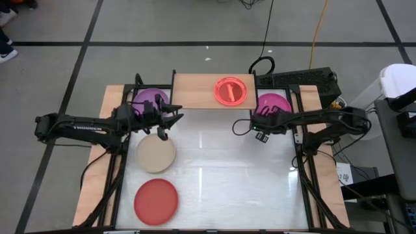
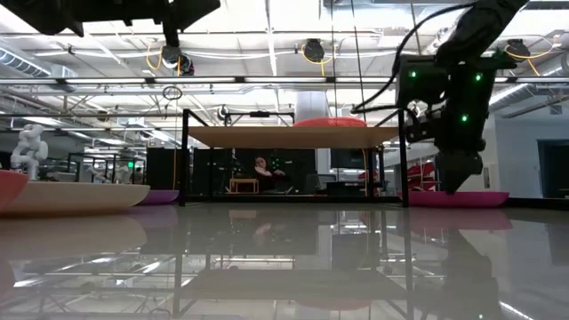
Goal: Place and stack plates onto a shelf
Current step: Put the large pink plate on the shelf
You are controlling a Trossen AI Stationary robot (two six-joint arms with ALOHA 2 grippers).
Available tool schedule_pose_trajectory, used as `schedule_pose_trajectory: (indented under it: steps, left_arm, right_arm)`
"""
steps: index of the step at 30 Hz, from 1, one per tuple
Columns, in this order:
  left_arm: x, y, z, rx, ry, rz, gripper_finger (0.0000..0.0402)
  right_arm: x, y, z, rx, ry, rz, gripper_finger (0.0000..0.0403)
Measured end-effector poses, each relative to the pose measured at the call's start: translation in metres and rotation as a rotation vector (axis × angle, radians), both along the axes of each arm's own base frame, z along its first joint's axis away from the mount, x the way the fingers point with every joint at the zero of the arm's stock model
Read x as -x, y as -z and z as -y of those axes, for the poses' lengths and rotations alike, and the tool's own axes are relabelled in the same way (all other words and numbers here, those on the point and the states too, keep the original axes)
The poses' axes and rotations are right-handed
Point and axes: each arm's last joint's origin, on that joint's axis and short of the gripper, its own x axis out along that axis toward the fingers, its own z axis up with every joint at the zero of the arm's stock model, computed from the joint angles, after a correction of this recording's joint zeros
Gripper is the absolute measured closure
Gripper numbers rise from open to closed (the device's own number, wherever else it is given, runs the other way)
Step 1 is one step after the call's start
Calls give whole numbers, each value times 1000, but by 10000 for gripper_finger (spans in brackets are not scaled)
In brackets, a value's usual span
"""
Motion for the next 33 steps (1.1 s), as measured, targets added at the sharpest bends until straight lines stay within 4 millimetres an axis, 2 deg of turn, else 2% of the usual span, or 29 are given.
schedule_pose_trajectory:
  steps: [8, 16, 20, 25, 33]
  left_arm:
    - [0, 0, 0, 1, 2, -1, 232]
    - [0, 1, 0, 3, 3, -4, 232]
    - [0, 1, 0, -1, 2, -4, 232]
    - [-2, 2, 0, -3, 2, -10, 232]
    - [-8, 8, -2, -8, -10, -44, 232]
  right_arm:
    - [13, 15, 15, -5, 77, 5, 271]
    - [21, 26, 20, -40, 100, 43, 275]
    - [22, 24, 20, -38, 101, 63, 309]
    - [23, 17, 21, -14, 96, 108, 387]
    - [27, -6, 17, 14, 126, 283, 399]
